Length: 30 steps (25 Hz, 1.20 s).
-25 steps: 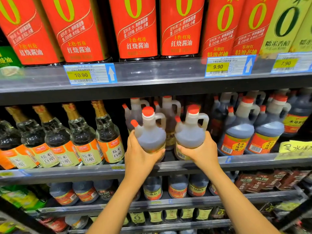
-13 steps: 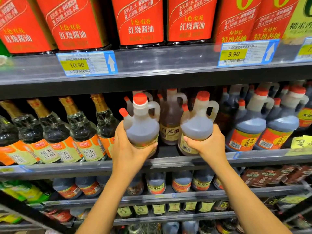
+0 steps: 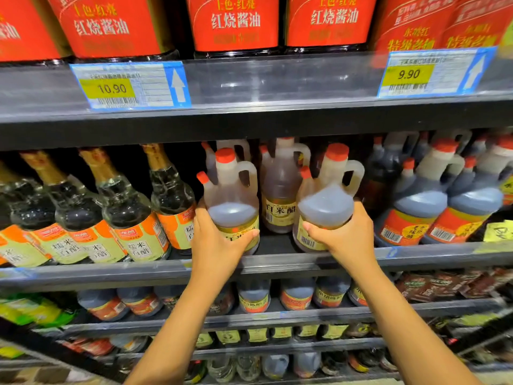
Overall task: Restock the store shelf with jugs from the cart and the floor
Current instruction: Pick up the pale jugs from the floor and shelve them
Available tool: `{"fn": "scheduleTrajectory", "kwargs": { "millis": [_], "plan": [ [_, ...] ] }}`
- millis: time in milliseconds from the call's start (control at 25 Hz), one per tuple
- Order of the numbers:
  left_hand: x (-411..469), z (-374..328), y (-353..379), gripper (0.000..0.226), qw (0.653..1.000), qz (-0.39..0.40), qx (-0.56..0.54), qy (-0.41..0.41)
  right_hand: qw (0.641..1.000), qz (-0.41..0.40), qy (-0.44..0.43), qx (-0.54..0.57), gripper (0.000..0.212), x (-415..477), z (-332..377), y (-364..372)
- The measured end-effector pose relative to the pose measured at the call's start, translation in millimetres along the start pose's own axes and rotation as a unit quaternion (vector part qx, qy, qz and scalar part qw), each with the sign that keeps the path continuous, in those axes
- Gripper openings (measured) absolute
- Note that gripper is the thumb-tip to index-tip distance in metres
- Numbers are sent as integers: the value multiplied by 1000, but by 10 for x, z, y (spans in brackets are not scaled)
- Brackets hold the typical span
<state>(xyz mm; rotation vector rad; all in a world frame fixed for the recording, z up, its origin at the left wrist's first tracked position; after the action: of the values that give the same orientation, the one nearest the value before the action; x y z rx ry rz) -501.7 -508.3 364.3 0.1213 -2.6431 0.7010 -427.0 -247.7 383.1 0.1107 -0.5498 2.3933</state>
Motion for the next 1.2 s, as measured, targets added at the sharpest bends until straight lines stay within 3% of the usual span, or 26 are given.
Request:
{"fn": "scheduleTrajectory", "kwargs": {
  "millis": [240, 640, 800, 1000, 1200],
  "plan": [
    [-36, -12, 5, 72, 1000, 3, -24, 11, 994, 13, -6, 105, 66, -27, 203, -13],
    [-17, -35, -13, 73, 1000, 3, -19, 17, 999, 30, -5, 24, 47, 20, 263, 443],
    [-16, -31, -11, 73, 1000, 5, -20, 15, 998, 52, 12, 14, 56, 17, 98, 573],
    [-1, -1, -14, 74, 999, 12, -24, 19, 997, 83, 0, -3, 51, -40, 144, 671],
    [-71, -5, -27, 74, 998, 34, -40, 34, 984, 177, 12, 5, 50, -115, 94, 627]
  ]
}}
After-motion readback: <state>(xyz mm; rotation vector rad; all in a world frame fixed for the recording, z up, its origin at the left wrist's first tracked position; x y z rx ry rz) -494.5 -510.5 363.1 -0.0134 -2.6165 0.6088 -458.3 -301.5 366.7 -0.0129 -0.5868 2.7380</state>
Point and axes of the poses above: each hand's wrist, its own x-axis towards the middle knuckle, its own y-axis out of the palm, z = x × y, the point moved 8 cm from there along x, towards the middle knuckle, and after that the axes turned 6 degrees about y, right-handed, at the moved point
